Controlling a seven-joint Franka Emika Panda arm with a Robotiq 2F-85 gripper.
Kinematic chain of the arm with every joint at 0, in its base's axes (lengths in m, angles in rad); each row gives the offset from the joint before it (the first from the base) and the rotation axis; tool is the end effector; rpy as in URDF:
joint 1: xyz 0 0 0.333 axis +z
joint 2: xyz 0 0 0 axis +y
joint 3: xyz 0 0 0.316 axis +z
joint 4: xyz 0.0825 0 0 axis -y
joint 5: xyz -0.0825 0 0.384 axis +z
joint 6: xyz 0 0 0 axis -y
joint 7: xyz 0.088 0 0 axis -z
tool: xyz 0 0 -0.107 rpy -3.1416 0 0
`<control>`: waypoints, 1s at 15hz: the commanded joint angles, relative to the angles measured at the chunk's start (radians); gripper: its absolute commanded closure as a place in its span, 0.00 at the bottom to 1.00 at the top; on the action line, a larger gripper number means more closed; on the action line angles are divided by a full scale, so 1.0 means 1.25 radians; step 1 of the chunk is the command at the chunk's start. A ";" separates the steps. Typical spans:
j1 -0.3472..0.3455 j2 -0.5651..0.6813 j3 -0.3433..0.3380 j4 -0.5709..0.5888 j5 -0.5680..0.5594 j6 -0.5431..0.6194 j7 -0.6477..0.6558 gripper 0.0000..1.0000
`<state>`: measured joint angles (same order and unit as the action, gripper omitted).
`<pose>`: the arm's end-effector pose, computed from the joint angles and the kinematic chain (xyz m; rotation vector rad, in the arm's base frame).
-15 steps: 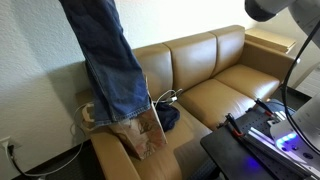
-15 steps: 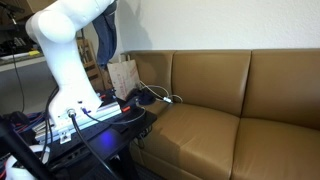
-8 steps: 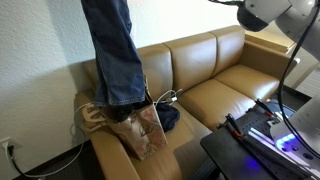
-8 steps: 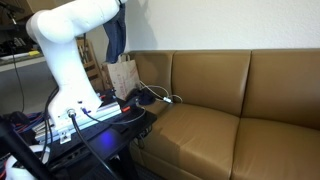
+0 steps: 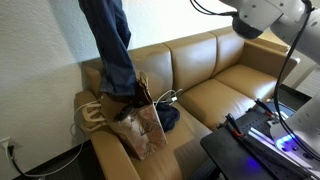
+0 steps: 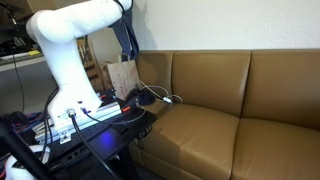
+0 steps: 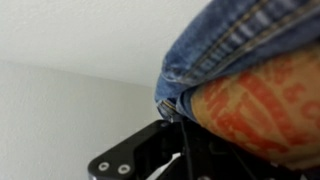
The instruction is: Place the blue jeans inside the brown bag on the sofa
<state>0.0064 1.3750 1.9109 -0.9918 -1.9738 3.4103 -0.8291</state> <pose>0.5394 0.3928 0.6936 0.4770 1.2817 2.7055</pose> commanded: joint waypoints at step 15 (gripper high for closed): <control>-0.074 -0.209 0.185 -0.242 -0.318 -0.922 0.635 0.99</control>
<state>0.0238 1.1501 2.1343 -1.1265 -2.3349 2.4523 -0.2315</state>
